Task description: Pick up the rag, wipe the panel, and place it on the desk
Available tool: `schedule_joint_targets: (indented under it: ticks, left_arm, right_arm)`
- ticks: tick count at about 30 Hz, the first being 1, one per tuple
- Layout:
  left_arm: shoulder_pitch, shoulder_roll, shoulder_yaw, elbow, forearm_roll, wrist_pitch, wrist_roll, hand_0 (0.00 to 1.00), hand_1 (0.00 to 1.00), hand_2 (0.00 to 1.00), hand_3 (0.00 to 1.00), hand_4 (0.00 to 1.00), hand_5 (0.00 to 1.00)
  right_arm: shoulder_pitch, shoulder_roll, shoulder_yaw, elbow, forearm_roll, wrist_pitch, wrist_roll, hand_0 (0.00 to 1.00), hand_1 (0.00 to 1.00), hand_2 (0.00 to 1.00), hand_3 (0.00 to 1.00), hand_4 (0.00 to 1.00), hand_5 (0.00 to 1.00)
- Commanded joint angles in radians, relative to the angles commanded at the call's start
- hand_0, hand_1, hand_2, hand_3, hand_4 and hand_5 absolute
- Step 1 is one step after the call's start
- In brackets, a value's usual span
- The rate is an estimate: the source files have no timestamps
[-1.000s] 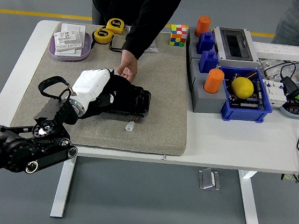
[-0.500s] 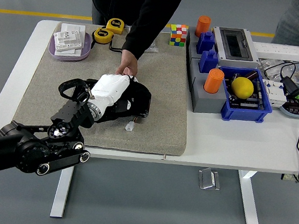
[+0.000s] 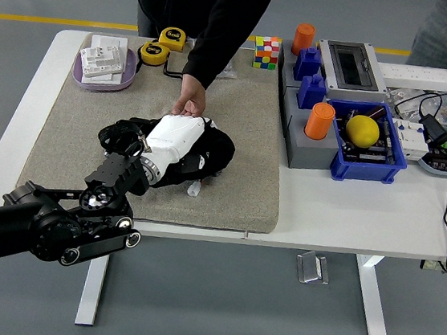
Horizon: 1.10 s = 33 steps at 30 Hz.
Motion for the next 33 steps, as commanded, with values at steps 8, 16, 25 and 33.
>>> schedule_joint_targets:
  ticks: [8, 16, 25, 33]
  left_arm:
    - [0.012, 0.028, -0.023, -0.002, 0.014, -0.006, 0.005, 0.193, 0.121, 0.511, 0.502, 0.27, 0.002]
    - [0.033, 0.067, -0.068, 0.008, 0.028, -0.009, 0.006, 0.193, 0.122, 0.51, 0.503, 0.269, 0.002]
    - [0.06, 0.115, -0.1, 0.012, 0.039, -0.014, 0.004, 0.191, 0.121, 0.508, 0.502, 0.272, 0.002]
    - [0.086, 0.156, -0.133, 0.016, 0.048, -0.016, 0.001, 0.193, 0.121, 0.508, 0.502, 0.272, 0.002]
  right_arm:
    - [-0.003, 0.004, 0.011, -0.006, -0.006, 0.001, -0.001, 0.762, 0.585, 0.707, 0.603, 0.998, 0.551]
    - [-0.007, 0.008, 0.019, -0.01, -0.008, 0.001, -0.001, 0.762, 0.585, 0.706, 0.604, 0.998, 0.551]
    - [-0.013, 0.016, 0.037, -0.011, -0.013, 0.0, 0.001, 0.763, 0.584, 0.706, 0.603, 0.998, 0.551]
    - [-0.016, 0.019, 0.046, -0.011, -0.016, -0.001, 0.002, 0.762, 0.583, 0.706, 0.603, 0.998, 0.551]
